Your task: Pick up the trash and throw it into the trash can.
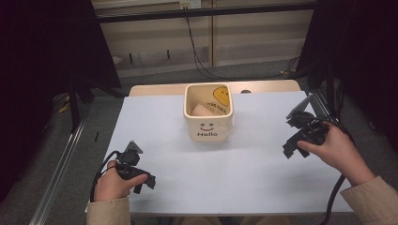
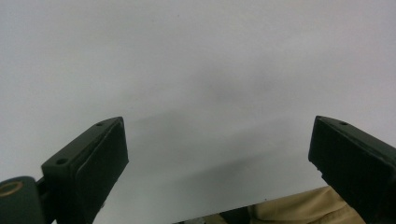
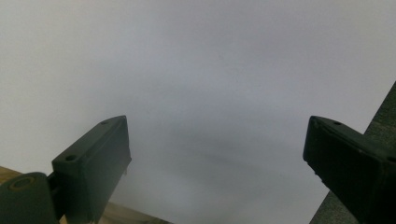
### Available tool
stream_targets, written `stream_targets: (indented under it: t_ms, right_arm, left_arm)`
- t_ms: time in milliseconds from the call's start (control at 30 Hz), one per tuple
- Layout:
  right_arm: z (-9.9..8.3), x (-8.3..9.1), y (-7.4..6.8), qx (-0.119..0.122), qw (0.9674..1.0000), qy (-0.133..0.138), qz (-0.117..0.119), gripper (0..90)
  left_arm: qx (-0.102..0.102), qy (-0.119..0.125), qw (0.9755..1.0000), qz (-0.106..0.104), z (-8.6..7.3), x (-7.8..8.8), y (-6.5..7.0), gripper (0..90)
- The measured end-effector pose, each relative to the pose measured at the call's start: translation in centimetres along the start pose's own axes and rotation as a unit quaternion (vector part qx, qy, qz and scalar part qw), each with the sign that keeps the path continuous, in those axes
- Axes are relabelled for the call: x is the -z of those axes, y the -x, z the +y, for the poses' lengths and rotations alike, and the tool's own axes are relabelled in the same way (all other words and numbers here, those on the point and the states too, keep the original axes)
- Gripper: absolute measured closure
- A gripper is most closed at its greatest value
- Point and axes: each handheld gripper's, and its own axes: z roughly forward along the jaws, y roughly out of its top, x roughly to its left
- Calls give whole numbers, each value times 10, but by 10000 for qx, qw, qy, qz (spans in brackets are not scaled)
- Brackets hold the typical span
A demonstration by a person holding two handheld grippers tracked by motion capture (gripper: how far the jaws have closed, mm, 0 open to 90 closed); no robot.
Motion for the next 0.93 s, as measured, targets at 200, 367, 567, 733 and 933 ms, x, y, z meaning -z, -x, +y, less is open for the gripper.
stream_targets:
  t_ms: [200,367,567,733,933]
  right_arm:
    - [-21,-27,0,-11,9999,-89,95,74]
    - [-39,-51,-4,-5,9997,-241,19,73]
    - [-54,-67,-3,-19,9995,-316,-57,73]
    - [-64,-75,-6,19,9995,-308,-4,72]
    - [-65,-79,-6,-61,9995,-305,49,72]
  left_arm:
    - [18,-3,10000,-8,0,1,0,45]
    - [52,40,10000,1,0,0,0,46]
    - [-31,13,10000,63,0,0,-1,46]
    - [-27,7,10000,65,1,-2,0,46]
    - [19,-45,10000,60,1,-2,1,46]
